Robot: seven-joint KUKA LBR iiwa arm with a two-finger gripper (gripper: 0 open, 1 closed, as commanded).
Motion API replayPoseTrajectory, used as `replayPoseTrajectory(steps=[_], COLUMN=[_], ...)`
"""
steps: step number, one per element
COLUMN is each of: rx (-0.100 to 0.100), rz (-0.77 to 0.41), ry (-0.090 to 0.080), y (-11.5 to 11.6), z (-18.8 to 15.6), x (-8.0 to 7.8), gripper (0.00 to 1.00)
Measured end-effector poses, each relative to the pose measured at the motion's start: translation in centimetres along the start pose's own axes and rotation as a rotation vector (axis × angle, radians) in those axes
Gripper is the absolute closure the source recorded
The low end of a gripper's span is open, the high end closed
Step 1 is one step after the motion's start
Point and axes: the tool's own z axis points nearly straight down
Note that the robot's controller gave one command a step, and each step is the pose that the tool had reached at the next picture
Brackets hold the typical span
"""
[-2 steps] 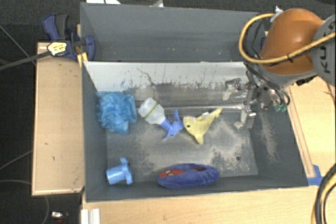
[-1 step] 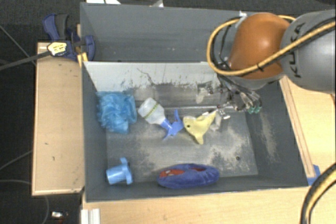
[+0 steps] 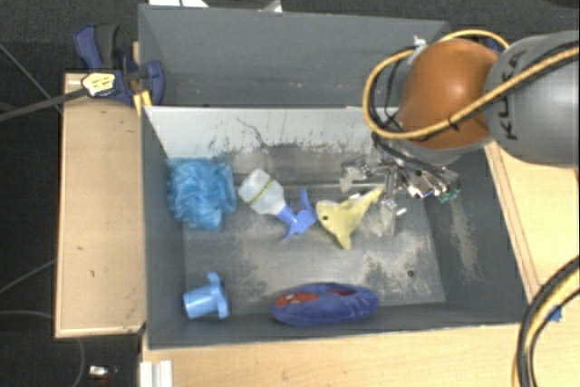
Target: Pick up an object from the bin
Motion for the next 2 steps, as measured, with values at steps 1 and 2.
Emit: replayPoseTrajectory(steps=[1, 2], rx=[0.004, 0.007], rz=[-0.028, -0.086], ry=[-0.013, -0.015], y=[0.10, 0.24], z=[5.37, 5.28], x=[0.04, -0.17], gripper=[0.00, 1.00])
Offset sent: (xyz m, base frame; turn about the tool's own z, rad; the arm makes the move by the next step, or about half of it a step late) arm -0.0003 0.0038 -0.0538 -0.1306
